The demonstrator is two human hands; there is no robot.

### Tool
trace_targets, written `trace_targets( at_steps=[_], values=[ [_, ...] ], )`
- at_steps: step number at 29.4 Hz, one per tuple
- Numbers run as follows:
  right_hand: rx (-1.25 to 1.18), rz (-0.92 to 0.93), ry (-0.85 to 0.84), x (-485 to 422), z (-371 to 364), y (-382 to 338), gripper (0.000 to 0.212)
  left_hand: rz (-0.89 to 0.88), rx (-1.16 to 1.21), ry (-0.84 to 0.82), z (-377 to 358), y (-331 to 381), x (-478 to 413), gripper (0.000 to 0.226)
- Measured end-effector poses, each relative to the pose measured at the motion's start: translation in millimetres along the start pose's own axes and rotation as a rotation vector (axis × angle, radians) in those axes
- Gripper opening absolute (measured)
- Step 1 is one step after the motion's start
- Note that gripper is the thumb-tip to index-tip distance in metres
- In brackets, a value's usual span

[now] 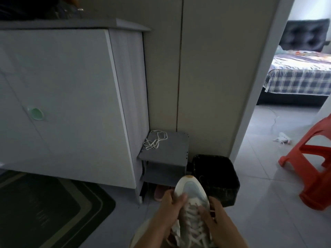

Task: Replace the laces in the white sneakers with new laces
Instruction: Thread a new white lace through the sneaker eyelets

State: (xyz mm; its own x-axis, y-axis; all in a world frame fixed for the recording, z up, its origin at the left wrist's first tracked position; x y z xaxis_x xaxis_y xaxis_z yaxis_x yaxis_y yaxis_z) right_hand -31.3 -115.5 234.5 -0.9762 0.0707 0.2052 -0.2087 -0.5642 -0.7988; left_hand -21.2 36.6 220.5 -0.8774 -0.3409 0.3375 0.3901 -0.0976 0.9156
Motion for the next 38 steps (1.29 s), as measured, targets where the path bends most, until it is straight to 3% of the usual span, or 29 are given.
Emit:
trace_targets(
  at_steps=[3,7,10,11,14,18,21,24,28,32,34,36,38],
  values=[
    [-0.228,-0.016,0.028,-18.5,0.9,-13.7,0.065,0.035,0.093,0.105,2.8,18.0,-29.5,0.041],
    [-0.503,-0.124,-0.087,-41.8,-10.2,-30.9,0.062,-0.021,0.237,0.19,10.8,55.9,-70.4,0.035],
    [-0.509,-0.078,-0.164,-73.7,-30.4,-39.7,0.087,-0.103,0.144,0.235,10.1,71.2,-107.7,0.026],
    [-0.476,-0.047,-0.146,-86.1,-36.9,-44.1,0.083,-0.117,0.112,0.221,9.6,77.0,-121.1,0.027],
    [-0.465,-0.084,-0.054,-133.4,-43.9,-50.2,0.045,-0.07,0.046,0.162,15.9,82.5,-178.1,0.044],
    [-0.409,-0.088,0.06,-215.4,-64.3,-54.0,0.048,-0.308,-0.401,0.28,35.9,71.5,-277.0,0.023],
    [-0.386,-0.088,0.113,-273.9,-82.9,-66.8,0.046,-0.484,-0.733,0.32,35.0,54.6,-332.8,0.032],
    [-0.307,-0.059,0.137,-325.8,-99.0,-78.7,0.037,-0.506,-1.053,0.252,26.0,38.3,-365.4,0.054],
    [-0.074,-0.083,0.106,-370.1,-113.2,-80.9,0.032,-0.566,-1.233,0.357,18.8,41.1,-368.4,0.039],
    [-0.021,-0.117,0.054,-380.1,-114.2,-84.8,0.015,-0.355,-0.848,0.398,39.8,46.1,-344.0,0.023],
    [-0.121,-0.116,0.031,-374.4,-112.2,-85.4,0.026,-0.332,-0.581,0.432,54.2,50.2,-315.8,0.022],
    [-0.197,-0.11,0.032,-366.2,-108.5,-82.7,0.039,-0.372,-0.32,0.504,68.7,64.7,-270.9,0.022],
    [-0.283,-0.082,0.075,-345.7,-99.6,-77.2,0.049,-0.53,-0.265,0.56,80.5,81.2,-223.7,0.024]
  ],
)
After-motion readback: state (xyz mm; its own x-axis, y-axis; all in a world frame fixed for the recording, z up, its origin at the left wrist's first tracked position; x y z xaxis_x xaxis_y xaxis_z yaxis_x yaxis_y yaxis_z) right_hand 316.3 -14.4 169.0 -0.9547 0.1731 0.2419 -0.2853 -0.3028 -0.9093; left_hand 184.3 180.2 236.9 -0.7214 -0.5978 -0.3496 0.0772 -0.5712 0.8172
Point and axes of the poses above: each hand's wrist, its own x-axis away from the middle knuckle, its own z-axis out of the back of the hand, y = z × x, the point moved 2 cm from there along -x, towards the middle knuckle, and after that the axes turned 12 degrees about y, right-handed, at the moved point
